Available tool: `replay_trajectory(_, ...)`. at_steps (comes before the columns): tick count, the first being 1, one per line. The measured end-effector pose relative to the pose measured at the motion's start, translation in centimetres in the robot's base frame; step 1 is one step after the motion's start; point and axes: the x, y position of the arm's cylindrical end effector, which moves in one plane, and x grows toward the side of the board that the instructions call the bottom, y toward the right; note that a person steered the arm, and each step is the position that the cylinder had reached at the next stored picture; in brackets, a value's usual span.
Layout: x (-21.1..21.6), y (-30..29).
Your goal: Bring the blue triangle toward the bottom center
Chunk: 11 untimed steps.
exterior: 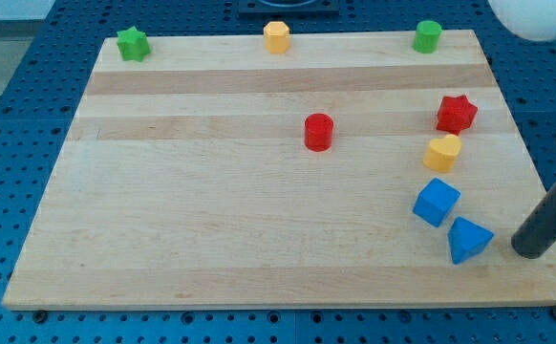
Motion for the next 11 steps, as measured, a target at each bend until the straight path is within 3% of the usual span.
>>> replay_trajectory(3, 1.1, -5.1)
replay_trajectory(6, -5.3, -12.0)
replay_trajectory(11, -0.3, -21.5)
